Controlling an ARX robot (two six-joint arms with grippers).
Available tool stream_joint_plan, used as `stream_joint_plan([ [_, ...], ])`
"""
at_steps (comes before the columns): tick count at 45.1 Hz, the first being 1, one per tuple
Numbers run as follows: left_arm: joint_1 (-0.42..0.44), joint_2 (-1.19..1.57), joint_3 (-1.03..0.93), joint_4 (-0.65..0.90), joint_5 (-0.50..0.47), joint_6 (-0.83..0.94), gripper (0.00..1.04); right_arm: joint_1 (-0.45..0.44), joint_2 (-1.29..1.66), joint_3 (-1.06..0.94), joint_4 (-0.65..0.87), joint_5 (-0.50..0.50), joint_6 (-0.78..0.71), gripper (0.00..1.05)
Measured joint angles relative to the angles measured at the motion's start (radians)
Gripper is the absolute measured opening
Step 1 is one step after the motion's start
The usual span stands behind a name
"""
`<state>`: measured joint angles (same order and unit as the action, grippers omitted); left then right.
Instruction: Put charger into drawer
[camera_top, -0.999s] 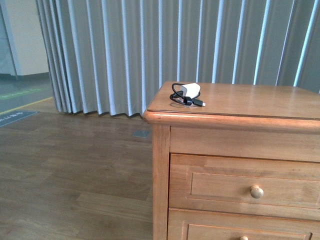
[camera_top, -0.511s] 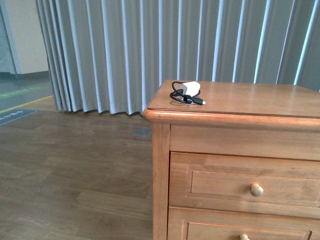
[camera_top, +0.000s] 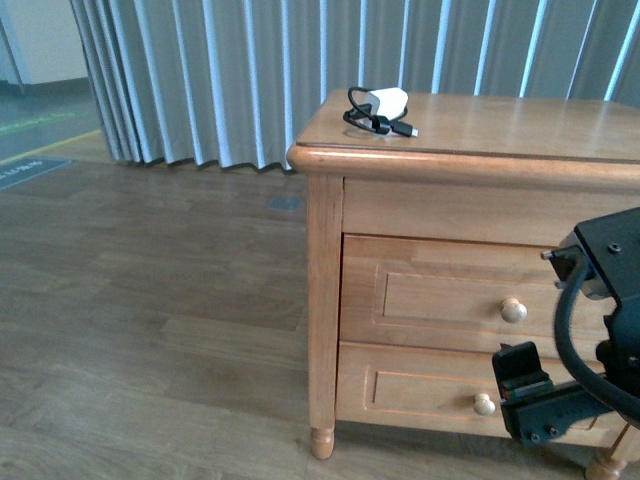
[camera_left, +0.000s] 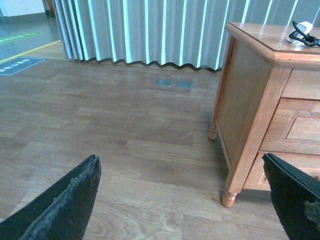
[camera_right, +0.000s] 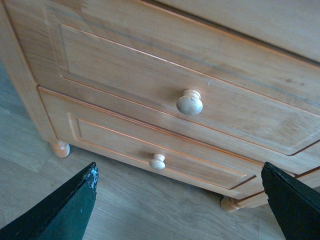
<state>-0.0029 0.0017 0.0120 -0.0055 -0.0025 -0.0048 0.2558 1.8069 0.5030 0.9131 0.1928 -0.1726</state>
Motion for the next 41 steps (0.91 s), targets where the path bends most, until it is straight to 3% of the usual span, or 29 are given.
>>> stream_joint_plan([
  [14, 0.000, 0.000, 0.000, 0.000, 0.000, 0.000, 0.99, -0.009, 0.239, 0.209, 0.031, 0.059, 0.039, 0.96],
  [41, 0.000, 0.000, 0.000, 0.000, 0.000, 0.000, 0.99, -0.080, 0.401, 0.403, 0.021, 0.049, 0.039, 0.96],
])
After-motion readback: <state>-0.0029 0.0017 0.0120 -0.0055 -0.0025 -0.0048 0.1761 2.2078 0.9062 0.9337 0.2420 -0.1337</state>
